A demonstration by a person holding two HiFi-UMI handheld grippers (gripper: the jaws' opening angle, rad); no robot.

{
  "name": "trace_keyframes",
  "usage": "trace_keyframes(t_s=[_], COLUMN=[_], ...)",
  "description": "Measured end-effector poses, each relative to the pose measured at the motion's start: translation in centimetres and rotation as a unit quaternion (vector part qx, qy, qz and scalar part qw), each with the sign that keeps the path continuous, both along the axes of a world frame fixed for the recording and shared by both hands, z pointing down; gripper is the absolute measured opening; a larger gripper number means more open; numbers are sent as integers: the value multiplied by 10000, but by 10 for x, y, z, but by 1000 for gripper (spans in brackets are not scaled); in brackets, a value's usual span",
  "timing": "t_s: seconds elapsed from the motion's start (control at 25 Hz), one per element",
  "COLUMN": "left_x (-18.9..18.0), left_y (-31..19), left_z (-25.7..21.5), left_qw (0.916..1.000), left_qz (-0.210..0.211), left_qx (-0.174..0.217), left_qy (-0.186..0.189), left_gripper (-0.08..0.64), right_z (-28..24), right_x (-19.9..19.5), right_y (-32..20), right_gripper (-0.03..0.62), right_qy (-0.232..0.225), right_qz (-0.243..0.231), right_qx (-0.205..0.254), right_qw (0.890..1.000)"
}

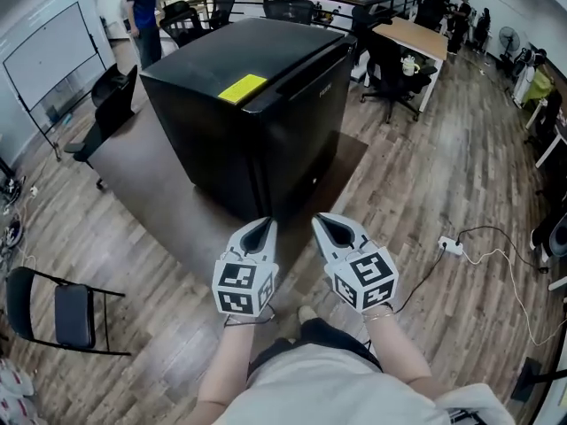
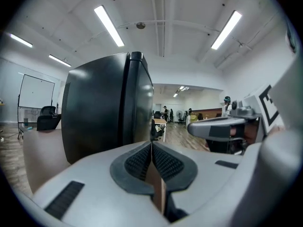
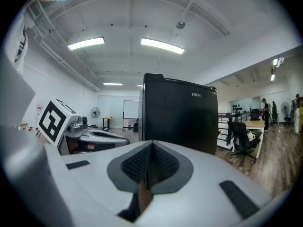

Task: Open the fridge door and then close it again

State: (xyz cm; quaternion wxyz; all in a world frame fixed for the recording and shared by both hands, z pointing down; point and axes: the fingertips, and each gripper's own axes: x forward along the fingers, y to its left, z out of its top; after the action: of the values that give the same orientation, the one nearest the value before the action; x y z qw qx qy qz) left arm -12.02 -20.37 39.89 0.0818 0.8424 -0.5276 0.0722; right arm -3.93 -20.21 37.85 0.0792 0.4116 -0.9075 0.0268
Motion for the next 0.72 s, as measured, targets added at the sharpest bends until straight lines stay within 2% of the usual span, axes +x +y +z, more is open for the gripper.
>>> trace_keyframes(t_s=[0.2, 0.44, 0.48, 0.52, 0.56, 0.72], left_x=[-8, -14, -12, -10, -9, -8], left_y=[-38, -67, -68, -69, -70, -73], left_z=[-16, -7, -7, -6, -5, -1], left_qw=[9992, 9974, 9976, 9979, 9980, 9980], left_qz=[-388, -698, -670, -634, -611, -614], left_qx=[120, 17, -1, -12, -15, -20], left_qy=[-40, -162, -149, -141, -145, -152], left_gripper=[8, 11, 38, 108, 140, 163], right_z=[-16, -45, -50, -54, -57, -66], right_x=[1, -5, -5, -4, -3, 1], right_y=[-41, -93, -100, -106, -111, -127], right_gripper=[-2, -2, -2, -2, -2, -2], right_qy=[255, 1006, 1127, 1259, 1402, 2077], right_qz=[-322, -688, -689, -680, -668, -680], right_qx=[284, 1083, 1214, 1354, 1503, 2142], right_qw=[9988, 9866, 9838, 9804, 9764, 9520])
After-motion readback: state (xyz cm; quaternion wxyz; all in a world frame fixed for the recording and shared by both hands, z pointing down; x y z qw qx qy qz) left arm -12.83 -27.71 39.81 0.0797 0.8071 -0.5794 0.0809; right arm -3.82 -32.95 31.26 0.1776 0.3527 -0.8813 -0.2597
